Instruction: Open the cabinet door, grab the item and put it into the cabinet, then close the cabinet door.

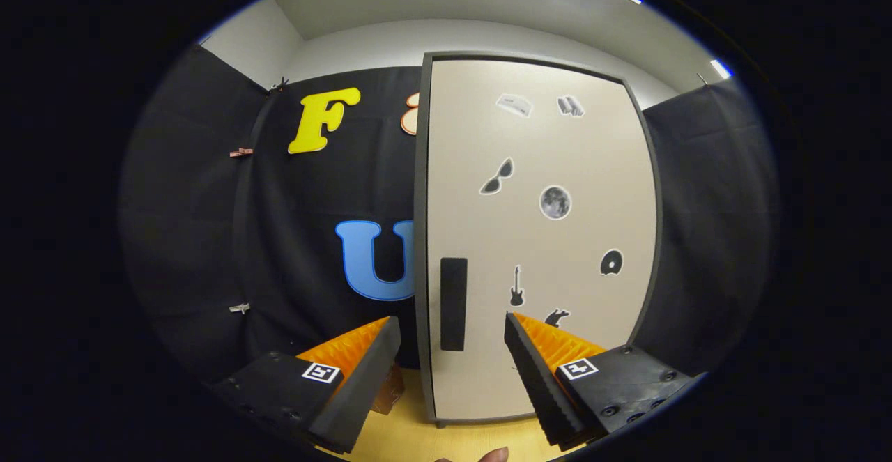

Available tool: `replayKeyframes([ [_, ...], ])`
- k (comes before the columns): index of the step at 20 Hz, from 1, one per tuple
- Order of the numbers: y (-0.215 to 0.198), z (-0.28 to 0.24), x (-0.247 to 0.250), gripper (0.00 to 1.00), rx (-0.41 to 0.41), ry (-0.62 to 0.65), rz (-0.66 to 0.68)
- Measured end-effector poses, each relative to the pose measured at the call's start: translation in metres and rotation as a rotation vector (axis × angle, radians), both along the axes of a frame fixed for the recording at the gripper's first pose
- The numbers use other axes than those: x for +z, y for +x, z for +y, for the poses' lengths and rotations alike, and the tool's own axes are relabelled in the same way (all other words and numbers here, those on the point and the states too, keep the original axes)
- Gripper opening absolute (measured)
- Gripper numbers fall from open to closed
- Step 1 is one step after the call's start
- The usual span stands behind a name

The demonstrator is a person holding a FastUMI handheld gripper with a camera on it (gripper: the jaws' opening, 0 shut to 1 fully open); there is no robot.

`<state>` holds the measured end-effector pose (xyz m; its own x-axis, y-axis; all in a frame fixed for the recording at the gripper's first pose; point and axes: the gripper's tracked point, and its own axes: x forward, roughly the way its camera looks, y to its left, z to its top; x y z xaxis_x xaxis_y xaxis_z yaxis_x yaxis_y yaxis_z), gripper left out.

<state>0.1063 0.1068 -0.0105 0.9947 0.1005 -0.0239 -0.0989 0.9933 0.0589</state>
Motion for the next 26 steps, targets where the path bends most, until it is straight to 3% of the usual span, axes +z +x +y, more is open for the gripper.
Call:
replayKeyframes([
  [9, 0.101, 0.004, -0.042, 0.96, -0.051, -0.028, 0.029],
  [13, 0.113, 0.009, -0.043, 0.93, -0.069, -0.039, -0.006],
  [16, 0.110, 0.011, -0.041, 0.59, -0.092, -0.100, -0.041],
  [17, 0.110, 0.001, -0.042, 0.59, -0.125, -0.096, -0.039],
  [18, 0.112, 0.003, -0.041, 0.39, -0.118, -0.043, -0.039],
  [21, 0.110, 0.001, -0.044, 0.29, -0.082, -0.026, 0.026],
  [22, 0.108, 0.002, -0.043, 0.21, -0.066, -0.020, 0.031],
  [26, 0.084, 0.001, -0.043, 0.21, -0.008, -0.012, 0.058],
])
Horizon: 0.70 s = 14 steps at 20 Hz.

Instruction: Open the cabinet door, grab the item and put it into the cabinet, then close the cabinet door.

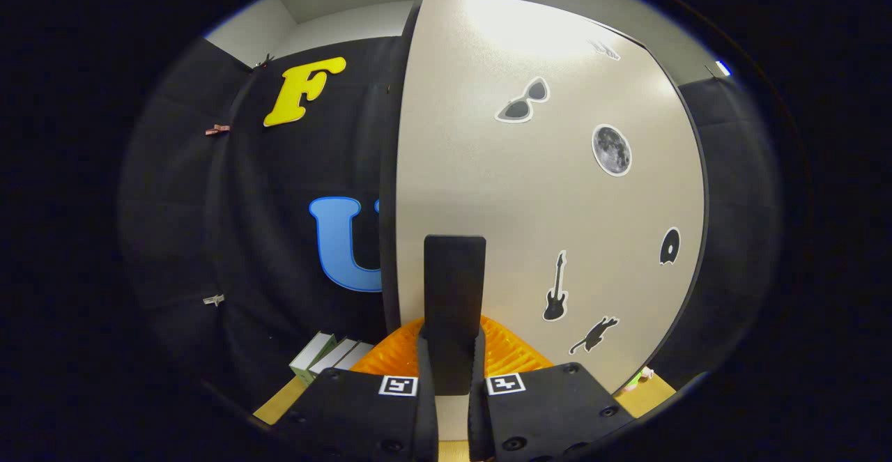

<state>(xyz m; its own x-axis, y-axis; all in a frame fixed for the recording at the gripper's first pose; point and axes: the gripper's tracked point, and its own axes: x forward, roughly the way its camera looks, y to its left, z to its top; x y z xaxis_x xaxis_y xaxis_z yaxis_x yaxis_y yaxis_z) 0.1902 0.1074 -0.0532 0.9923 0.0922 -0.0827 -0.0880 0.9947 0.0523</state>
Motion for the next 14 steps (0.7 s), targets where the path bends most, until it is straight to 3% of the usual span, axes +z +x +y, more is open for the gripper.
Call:
replayKeyframes([
  [9, -0.090, -0.030, 0.013, 0.21, 0.126, 0.050, 0.028],
  [14, -0.129, -0.064, 0.018, 0.20, 0.107, 0.051, 0.053],
])
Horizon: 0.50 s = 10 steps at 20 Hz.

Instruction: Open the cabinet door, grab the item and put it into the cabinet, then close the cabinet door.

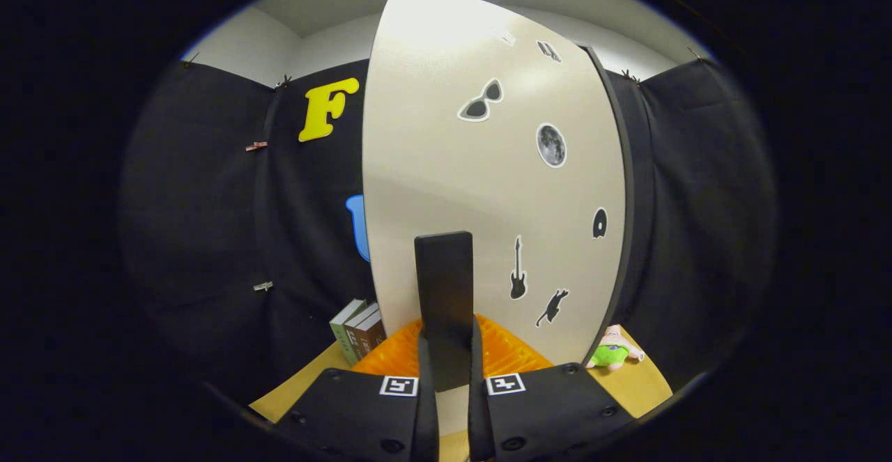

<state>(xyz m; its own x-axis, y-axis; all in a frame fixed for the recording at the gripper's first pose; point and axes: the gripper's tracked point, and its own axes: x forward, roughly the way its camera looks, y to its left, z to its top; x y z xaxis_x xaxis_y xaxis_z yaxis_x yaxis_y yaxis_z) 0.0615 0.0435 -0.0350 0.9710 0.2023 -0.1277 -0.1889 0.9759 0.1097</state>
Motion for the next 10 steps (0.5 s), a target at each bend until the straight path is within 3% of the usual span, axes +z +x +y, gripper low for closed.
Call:
replayKeyframes([
  [9, -0.062, -0.104, 0.005, 0.20, -0.160, 0.010, 0.011],
  [10, -0.067, -0.117, 0.004, 0.15, -0.177, 0.008, 0.011],
])
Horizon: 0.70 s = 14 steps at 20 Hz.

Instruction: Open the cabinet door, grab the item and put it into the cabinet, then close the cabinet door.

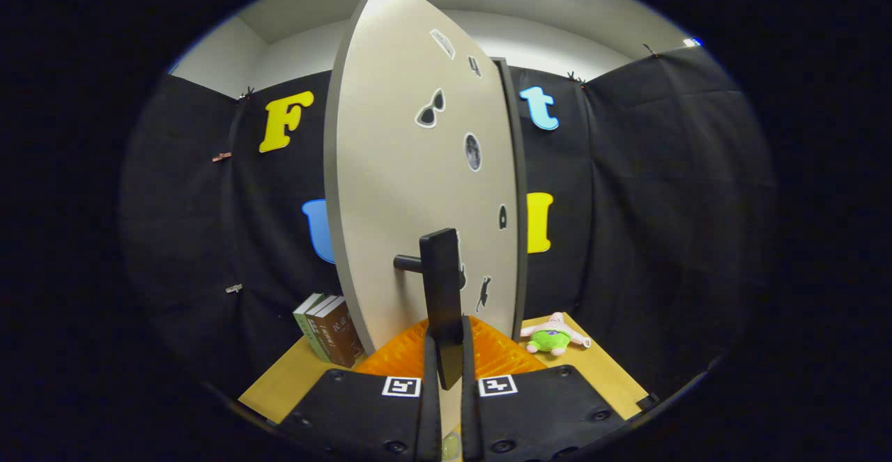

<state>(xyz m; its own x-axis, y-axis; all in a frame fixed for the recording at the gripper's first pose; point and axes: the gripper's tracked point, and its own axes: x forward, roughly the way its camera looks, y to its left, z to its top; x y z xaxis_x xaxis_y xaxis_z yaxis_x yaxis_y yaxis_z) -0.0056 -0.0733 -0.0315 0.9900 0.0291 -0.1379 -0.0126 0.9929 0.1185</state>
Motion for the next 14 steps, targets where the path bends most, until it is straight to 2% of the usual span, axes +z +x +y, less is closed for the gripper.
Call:
replayKeyframes([
  [8, -0.003, -0.076, -0.008, 0.14, -0.145, -0.010, 0.025],
  [9, -0.003, -0.084, -0.009, 0.10, -0.163, -0.015, 0.018],
  [14, -0.014, -0.114, -0.011, 0.09, -0.157, 0.010, 0.017],
])
